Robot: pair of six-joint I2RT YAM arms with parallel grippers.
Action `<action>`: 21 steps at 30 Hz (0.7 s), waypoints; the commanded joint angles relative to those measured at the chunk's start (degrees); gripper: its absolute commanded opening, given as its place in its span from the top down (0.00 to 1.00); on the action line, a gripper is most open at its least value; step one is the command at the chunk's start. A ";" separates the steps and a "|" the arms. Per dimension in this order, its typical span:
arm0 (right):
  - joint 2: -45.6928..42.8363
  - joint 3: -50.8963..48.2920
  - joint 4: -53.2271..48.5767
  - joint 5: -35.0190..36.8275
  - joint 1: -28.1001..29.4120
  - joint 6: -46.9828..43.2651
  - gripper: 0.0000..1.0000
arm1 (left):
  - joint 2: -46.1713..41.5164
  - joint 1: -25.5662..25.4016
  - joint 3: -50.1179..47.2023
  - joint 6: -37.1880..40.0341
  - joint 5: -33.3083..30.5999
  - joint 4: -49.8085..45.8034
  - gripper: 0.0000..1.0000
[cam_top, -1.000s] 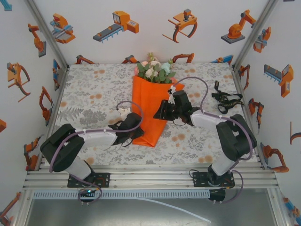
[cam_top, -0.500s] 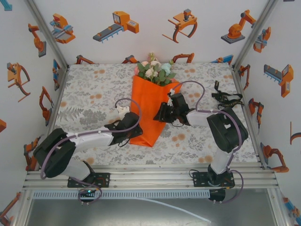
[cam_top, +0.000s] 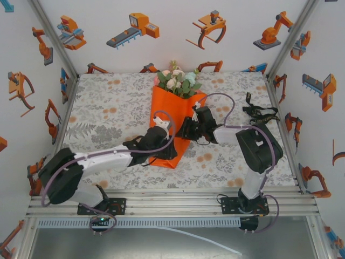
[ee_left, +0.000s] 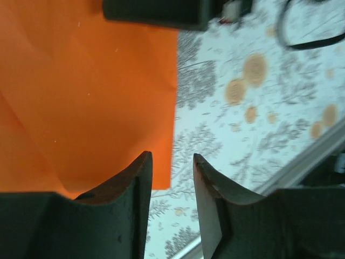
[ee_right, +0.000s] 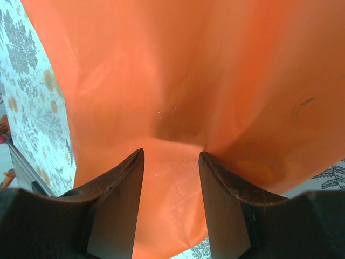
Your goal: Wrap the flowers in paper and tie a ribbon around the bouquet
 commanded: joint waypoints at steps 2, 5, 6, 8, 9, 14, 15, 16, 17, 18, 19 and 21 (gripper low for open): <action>1.34 1.14 1.70 -0.43 -1.71 1.37 0.54 | 5.40 0.70 -0.40 -0.85 -0.49 5.30 0.65; 1.77 1.09 3.84 -2.04 -3.78 2.75 0.53 | 7.65 1.29 -1.43 -3.02 -0.29 6.89 0.66; 2.06 0.85 5.23 -2.83 -4.66 3.42 0.53 | 8.16 1.40 -2.05 -3.49 0.27 7.59 0.66; 3.41 0.92 8.40 -5.45 -6.88 4.62 0.53 | 8.90 1.38 -3.24 -4.52 0.96 8.42 0.66; 4.28 1.04 9.66 -6.51 -7.77 5.09 0.53 | 9.18 1.37 -3.81 -4.91 1.12 8.81 0.66; 9.01 1.64 15.56 -8.82 -12.68 7.03 0.52 | 9.06 1.37 -6.35 -5.98 0.82 9.37 0.66; 9.88 2.05 15.82 -8.99 -13.53 7.01 0.52 | 8.93 1.34 -6.64 -6.07 0.79 9.38 0.66; 11.09 2.73 16.19 -9.25 -14.40 7.13 0.52 | 8.72 1.33 -6.81 -6.21 0.83 9.33 0.66; 12.34 3.28 16.97 -9.52 -15.28 7.36 0.52 | 8.50 1.32 -6.95 -6.25 0.81 9.22 0.66; 13.30 3.93 17.39 -9.70 -16.16 7.71 0.52 | 8.36 1.33 -7.07 -6.25 0.75 9.11 0.66; 14.44 4.87 17.61 -10.09 -17.22 8.30 0.52 | 8.14 1.32 -7.03 -6.20 0.73 8.90 0.66; 16.86 6.74 18.50 -11.09 -18.94 9.69 0.52 | 7.66 1.34 -7.05 -5.95 0.33 8.46 0.66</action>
